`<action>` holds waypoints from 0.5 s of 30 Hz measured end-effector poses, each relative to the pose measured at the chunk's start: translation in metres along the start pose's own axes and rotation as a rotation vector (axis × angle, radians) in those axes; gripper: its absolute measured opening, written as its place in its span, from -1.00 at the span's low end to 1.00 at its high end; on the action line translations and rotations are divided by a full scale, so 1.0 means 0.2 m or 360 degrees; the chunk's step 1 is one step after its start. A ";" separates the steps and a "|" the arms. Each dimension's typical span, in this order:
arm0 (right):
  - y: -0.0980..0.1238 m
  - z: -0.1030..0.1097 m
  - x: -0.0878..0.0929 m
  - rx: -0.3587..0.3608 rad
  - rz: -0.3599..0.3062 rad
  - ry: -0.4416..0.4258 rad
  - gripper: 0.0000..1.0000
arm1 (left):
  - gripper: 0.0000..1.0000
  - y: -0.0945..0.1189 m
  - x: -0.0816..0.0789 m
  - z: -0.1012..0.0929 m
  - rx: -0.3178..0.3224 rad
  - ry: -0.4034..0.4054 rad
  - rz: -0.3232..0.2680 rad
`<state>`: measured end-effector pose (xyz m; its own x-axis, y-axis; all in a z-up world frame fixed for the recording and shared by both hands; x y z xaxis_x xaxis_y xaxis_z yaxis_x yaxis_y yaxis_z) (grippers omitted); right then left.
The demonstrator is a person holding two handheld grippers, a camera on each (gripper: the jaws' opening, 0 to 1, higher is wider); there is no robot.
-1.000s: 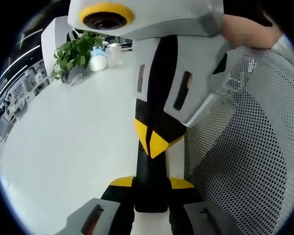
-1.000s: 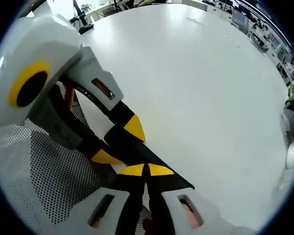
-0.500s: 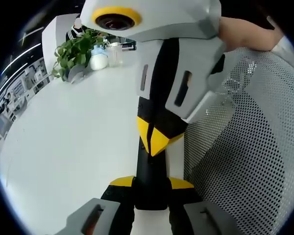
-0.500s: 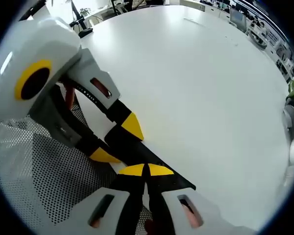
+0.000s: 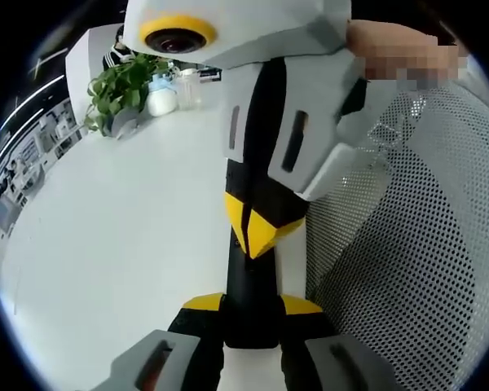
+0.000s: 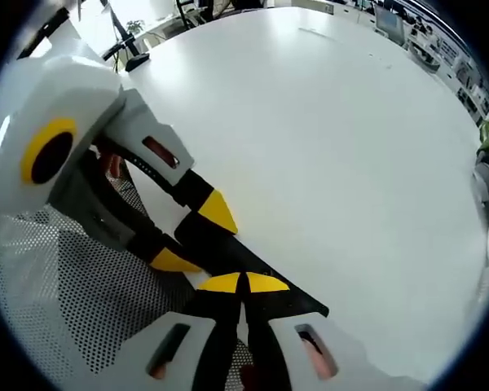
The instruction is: Press the specified remote control buttons in sequence, fully releasing each button before pressing the next.
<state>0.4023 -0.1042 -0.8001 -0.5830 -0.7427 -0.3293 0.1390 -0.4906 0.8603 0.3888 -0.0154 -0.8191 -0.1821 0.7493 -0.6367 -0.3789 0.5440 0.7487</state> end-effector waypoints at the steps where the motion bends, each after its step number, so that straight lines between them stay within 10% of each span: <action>1: 0.00 0.00 0.00 0.0003 0.0004 0.0007 -1.00 | -0.51 0.00 0.00 0.00 0.0000 -0.0001 -0.0001; 15: -0.01 0.01 -0.01 -0.0001 0.0014 0.0101 -1.00 | -0.51 0.00 0.00 0.00 -0.0002 0.0009 -0.0009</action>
<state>0.4015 -0.1001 -0.8002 -0.5298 -0.7745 -0.3458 0.1447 -0.4842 0.8629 0.3885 -0.0152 -0.8194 -0.1848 0.7440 -0.6421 -0.3814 0.5478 0.7446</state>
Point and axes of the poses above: the point that each gripper's makers call its tool centre point, and the gripper's own axes: y roughly backward along the fingers, z roughly to its left, x roughly out of its underside, the point moved 7 cm from there along y, roughly backward along the fingers, and after that the axes turned 15 degrees about -x, right-handed, at the moved point
